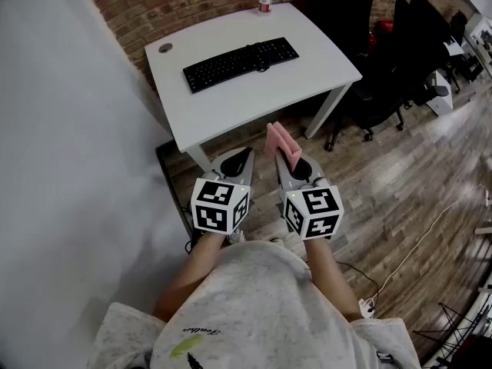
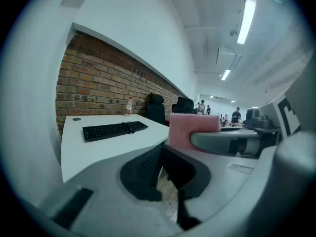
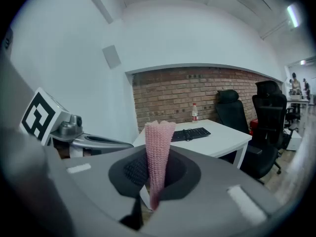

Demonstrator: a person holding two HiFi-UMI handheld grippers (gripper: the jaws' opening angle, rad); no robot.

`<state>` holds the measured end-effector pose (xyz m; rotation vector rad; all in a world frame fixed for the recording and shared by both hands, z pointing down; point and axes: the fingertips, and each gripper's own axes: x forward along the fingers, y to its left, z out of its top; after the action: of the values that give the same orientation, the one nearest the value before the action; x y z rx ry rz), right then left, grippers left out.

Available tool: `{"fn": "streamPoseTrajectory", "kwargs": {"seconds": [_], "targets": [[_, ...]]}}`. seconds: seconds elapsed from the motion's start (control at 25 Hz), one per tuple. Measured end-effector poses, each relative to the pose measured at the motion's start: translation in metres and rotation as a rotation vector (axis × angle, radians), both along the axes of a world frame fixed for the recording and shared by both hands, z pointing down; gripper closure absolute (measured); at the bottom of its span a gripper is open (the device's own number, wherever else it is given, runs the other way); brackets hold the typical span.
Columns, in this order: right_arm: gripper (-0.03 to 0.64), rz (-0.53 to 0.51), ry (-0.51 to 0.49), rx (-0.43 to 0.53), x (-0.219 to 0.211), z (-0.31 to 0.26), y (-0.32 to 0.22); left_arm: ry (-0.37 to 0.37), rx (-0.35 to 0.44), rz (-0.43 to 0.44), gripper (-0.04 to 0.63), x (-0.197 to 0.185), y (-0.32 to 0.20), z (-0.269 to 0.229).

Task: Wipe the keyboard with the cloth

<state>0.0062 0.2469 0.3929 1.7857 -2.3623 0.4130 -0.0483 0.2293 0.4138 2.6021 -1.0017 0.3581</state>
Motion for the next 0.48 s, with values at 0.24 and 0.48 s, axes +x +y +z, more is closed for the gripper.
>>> {"fn": "streamPoseTrajectory", "kwargs": {"seconds": [0.24, 0.48], "targets": [[0.592, -0.007, -0.022, -0.015, -0.004, 0.005, -0.007, -0.002, -0.013, 0.001, 0.600, -0.002, -0.007, 0.005], [0.592, -0.025, -0.029, -0.029, -0.014, 0.011, -0.024, 0.014, -0.036, -0.019, 0.600, -0.012, -0.022, 0.012]]}}
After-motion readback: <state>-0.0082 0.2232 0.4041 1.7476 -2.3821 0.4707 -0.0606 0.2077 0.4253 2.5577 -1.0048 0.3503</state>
